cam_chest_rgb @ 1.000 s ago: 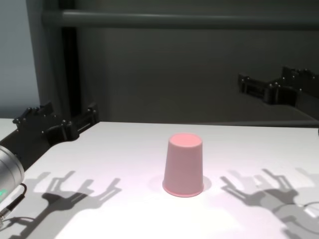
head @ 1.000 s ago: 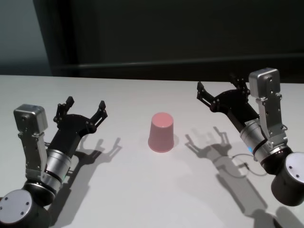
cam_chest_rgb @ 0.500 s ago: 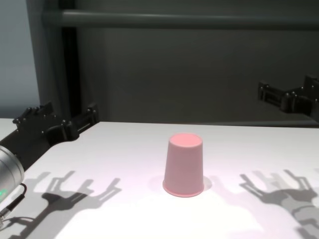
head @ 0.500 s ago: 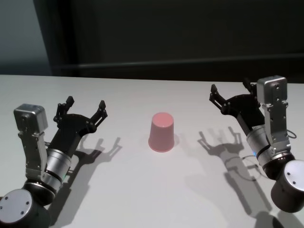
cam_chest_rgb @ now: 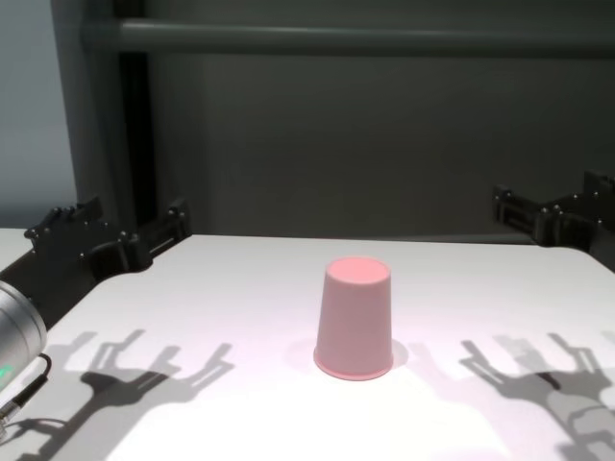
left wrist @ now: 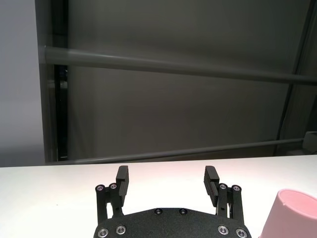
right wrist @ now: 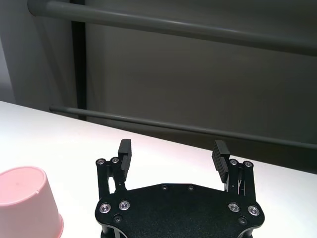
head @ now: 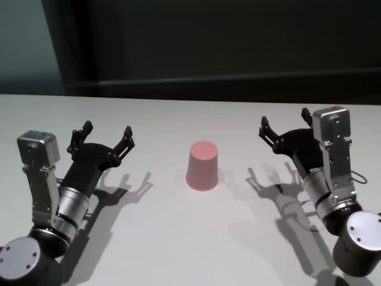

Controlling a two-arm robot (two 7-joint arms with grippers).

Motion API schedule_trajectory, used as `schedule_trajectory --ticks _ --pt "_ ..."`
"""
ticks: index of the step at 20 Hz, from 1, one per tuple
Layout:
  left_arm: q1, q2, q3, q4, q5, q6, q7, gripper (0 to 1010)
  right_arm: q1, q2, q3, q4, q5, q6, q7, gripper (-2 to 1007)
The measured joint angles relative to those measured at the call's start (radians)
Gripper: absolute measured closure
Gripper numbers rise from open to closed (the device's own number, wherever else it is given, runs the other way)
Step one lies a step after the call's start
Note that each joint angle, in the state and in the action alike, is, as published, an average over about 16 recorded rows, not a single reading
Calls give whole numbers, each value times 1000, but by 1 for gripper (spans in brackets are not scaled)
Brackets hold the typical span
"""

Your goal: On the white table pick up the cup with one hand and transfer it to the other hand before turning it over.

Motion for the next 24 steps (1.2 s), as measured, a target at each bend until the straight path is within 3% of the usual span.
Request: schedule_trajectory --ticks 15,24 --pt "0 0 0 0 0 0 0 7 -31 -39 17 37 -4 16 21 3" --pt "0 0 0 0 0 0 0 7 -32 -49 23 54 -1 26 28 3"
